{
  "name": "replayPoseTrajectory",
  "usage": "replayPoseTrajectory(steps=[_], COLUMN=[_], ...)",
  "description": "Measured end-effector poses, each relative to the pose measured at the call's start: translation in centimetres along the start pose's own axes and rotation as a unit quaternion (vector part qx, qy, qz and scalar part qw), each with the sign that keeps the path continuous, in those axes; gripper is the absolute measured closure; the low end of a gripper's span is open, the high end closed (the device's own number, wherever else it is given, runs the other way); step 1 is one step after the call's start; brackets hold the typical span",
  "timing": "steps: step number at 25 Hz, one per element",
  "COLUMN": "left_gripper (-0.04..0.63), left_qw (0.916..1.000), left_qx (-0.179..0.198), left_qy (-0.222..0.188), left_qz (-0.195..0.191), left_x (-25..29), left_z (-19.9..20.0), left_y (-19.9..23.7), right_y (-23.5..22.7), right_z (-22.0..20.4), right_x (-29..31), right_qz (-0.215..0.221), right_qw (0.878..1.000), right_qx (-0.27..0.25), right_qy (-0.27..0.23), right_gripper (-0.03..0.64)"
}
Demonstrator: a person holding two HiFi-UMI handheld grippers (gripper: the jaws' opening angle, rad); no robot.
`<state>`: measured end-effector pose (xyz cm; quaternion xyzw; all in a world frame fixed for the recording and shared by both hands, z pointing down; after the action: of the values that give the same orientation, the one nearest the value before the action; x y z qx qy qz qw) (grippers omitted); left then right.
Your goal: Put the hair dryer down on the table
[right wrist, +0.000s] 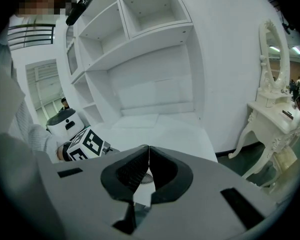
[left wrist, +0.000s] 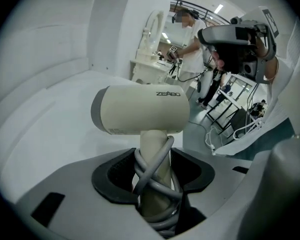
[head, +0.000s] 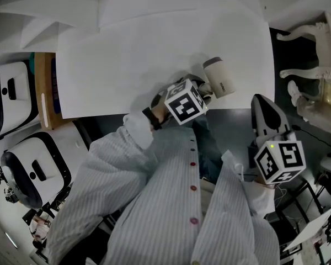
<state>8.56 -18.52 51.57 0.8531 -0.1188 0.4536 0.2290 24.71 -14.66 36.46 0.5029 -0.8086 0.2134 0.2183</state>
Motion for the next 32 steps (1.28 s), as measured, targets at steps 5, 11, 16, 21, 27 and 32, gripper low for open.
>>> replayPoseTrajectory(steps=[5, 11, 16, 21, 27, 32], left_gripper=[0.377, 0.377, 0.376, 0.373, 0.370, 0.364], left_qw=[0.9998, 0.9994, 0.9991, 0.9991, 0.9988, 0.9991], left_qx=[0.000, -0.005, -0.013, -0.009, -0.007, -0.007], left_qy=[0.020, 0.032, 0.039, 0.042, 0.048, 0.041], left_qz=[0.002, 0.005, 0.006, 0.007, 0.002, -0.008], left_x=[0.9, 1.8, 2.5, 2.5, 3.0, 3.1], left_z=[-0.7, -1.2, -1.7, -1.8, -1.8, -1.8], left_y=[-0.1, -0.5, -0.6, -0.7, -0.7, -0.8], right_y=[-0.1, -0.1, 0.0, 0.5, 0.6, 0.8], right_z=[-0.7, -0.9, -1.0, -1.0, -1.0, -0.8], right_x=[-0.4, -0.5, -0.2, -0.2, -0.1, 0.0], right_qz=[-0.005, -0.003, 0.005, 0.010, 0.011, 0.013], right_qw=[1.000, 1.000, 1.000, 1.000, 1.000, 1.000], right_qx=[0.006, 0.009, 0.004, 0.000, -0.002, -0.005], right_qy=[0.003, 0.002, 0.005, 0.009, 0.010, 0.011], right_gripper=[0.604, 0.605, 0.606, 0.604, 0.606, 0.605])
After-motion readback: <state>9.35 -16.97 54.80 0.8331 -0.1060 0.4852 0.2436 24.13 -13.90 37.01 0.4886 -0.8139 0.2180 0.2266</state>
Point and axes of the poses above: the fingertips, and each gripper's own axes: x forward along the fingers, y to its left, z out of its top, the point moved 7 cm from there along -x, backward along the fingers, and after that the axes turned 6 degrees about -x, right-handed, at the moved point
